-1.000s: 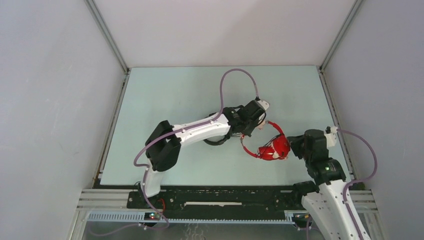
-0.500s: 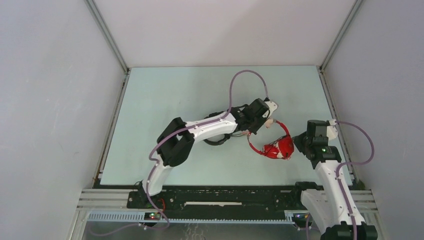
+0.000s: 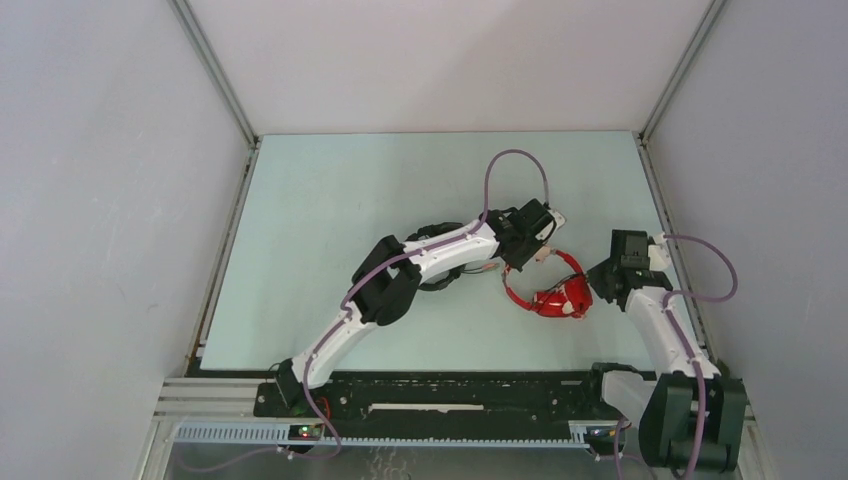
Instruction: Wrap the headphones
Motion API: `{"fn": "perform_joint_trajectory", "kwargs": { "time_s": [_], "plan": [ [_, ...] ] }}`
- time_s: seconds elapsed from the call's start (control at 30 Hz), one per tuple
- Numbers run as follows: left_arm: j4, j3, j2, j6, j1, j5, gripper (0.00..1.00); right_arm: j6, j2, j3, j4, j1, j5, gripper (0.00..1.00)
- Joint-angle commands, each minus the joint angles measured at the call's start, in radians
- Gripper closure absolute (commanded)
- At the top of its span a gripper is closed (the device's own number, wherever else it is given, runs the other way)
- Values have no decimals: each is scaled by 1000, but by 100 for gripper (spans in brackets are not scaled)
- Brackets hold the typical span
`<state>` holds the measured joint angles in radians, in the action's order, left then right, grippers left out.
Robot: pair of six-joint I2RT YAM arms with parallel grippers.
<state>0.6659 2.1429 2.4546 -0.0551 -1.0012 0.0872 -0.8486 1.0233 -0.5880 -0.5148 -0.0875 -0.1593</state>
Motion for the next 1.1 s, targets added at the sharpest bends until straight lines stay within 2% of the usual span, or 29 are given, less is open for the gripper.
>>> {"fn": "perform_joint_trajectory", "kwargs": {
  "time_s": [0.0,0.1,0.13,0.17,0.27,0.4,0.5,0.83,1.07],
  "plan": [
    [65,20,12,-5,-4,19,100,30,73,-24,107,-4,23,100],
    [64,23,16,-1,-4,16,97,31,113,-24,102,-4,17,100],
    [72,27,21,2,-5,17,95,29,123,-24,101,-6,19,96],
    [81,30,24,5,-5,19,92,29,130,-24,101,-7,23,88],
    [95,29,21,15,-5,22,83,21,132,-24,100,-14,42,72],
    [97,27,7,8,-5,18,69,22,104,-46,58,-20,19,54],
    [97,33,-8,-5,-5,2,64,43,68,-79,3,-30,-21,43],
    [75,99,-48,-45,-7,-14,41,101,-123,-225,-180,-99,-47,37],
    [47,119,-129,-66,-7,49,25,130,-223,-369,-300,-104,-51,32]
  ]
}}
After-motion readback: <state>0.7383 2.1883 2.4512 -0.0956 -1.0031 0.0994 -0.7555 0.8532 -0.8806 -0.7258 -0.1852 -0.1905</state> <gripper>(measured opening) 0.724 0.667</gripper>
